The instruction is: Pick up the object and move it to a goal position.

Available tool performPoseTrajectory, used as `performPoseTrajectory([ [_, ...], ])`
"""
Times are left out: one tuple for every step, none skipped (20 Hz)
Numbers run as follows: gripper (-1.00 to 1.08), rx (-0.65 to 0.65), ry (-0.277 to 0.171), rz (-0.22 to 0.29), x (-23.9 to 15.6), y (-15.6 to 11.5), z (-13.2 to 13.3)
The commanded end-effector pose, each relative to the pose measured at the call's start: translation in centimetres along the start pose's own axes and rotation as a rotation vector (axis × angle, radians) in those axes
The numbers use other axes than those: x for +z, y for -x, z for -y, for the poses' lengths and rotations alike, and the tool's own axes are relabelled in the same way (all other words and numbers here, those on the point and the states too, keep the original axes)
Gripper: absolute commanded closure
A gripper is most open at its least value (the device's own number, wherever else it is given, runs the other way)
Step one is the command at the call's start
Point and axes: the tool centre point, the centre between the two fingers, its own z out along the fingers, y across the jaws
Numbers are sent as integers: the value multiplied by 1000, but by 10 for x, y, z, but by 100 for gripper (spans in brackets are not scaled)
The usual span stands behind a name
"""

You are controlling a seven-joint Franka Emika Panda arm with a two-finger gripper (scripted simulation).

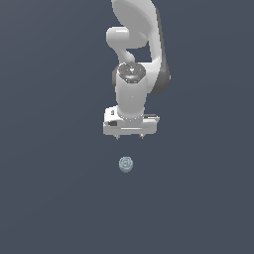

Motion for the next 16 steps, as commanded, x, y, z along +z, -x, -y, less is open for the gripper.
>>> performPoseTrajectory([
  [-92, 0, 0, 0, 0, 0, 0],
  [-92, -1, 0, 0, 0, 0, 0],
  [-92, -5, 1, -1, -1, -1, 1],
  [-92, -12, 3, -2, -1, -1, 2],
  [-92, -21, 5, -4, -2, -2, 3],
  [-92, -33, 8, -7, -4, -3, 4],
  [-92, -46, 11, -9, -6, -5, 6],
  [-92, -57, 14, -12, -7, -6, 8],
  [-92, -66, 16, -14, -8, -6, 9],
  [-92, -71, 18, -15, -9, -7, 10],
  [-92, -75, 19, -16, -10, -7, 11],
  [-92, -75, 19, -16, -10, -7, 11],
  [-92, -73, 19, -15, -10, -7, 11],
  [-92, -72, 18, -15, -9, -7, 10],
  [-92, -73, 18, -15, -9, -7, 10],
  [-92, -75, 18, -15, -8, -8, 10],
])
